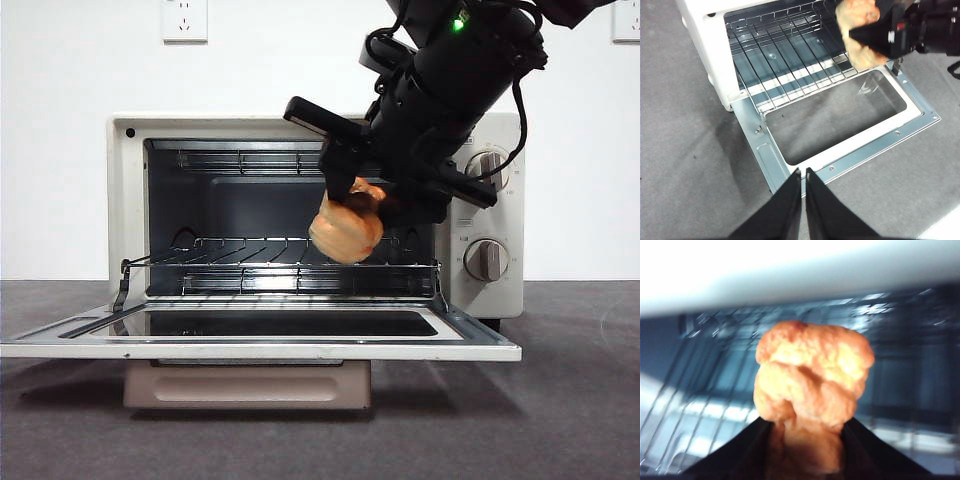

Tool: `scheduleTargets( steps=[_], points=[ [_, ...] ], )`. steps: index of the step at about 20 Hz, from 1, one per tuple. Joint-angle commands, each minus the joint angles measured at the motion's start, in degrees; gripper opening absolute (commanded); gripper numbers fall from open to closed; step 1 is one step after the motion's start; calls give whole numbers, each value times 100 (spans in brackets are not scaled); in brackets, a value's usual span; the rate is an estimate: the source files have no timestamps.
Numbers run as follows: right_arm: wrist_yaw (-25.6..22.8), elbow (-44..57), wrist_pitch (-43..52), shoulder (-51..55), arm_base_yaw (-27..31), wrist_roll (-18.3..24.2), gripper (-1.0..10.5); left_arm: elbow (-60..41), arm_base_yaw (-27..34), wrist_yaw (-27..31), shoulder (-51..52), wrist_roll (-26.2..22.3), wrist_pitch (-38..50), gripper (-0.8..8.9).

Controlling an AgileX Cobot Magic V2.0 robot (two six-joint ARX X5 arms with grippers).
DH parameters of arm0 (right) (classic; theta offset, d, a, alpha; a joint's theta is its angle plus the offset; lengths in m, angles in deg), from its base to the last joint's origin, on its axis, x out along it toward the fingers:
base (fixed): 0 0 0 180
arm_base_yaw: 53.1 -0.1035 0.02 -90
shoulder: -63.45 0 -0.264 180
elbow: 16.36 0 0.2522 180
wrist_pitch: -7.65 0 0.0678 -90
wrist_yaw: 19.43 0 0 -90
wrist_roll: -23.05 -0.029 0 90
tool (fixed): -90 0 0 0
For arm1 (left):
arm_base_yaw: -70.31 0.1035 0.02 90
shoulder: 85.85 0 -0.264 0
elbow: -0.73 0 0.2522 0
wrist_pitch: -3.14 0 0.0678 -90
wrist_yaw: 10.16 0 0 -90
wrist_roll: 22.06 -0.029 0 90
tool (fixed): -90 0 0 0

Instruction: The left arm flap open the oven, the right arm pick bread and place it into oven, the left arm flap close the oven

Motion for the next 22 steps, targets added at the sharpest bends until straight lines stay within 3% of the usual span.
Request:
scheduleTargets(
  steps=[1, 3, 6, 11, 17, 22],
  points=[
    [-94, -122, 48, -101, 63, -15, 169, 35, -26, 2, -31, 33, 59, 16],
    [-94, -122, 42, -101, 114, -13, 177, 35, -26, 2, -31, 33, 57, 16],
    [-85, -122, 37, -101, 114, -11, 313, 35, -26, 2, -31, 33, 46, 16],
    [212, -122, 46, -98, 107, -15, 418, 35, -26, 2, -31, 33, 46, 16],
    [238, -122, -116, 229, 11, -17, 428, 35, -26, 2, -33, 33, 48, 16],
    [282, -122, -1154, 1036, -116, 103, 428, 35, -26, 2, -31, 33, 44, 16]
  ],
)
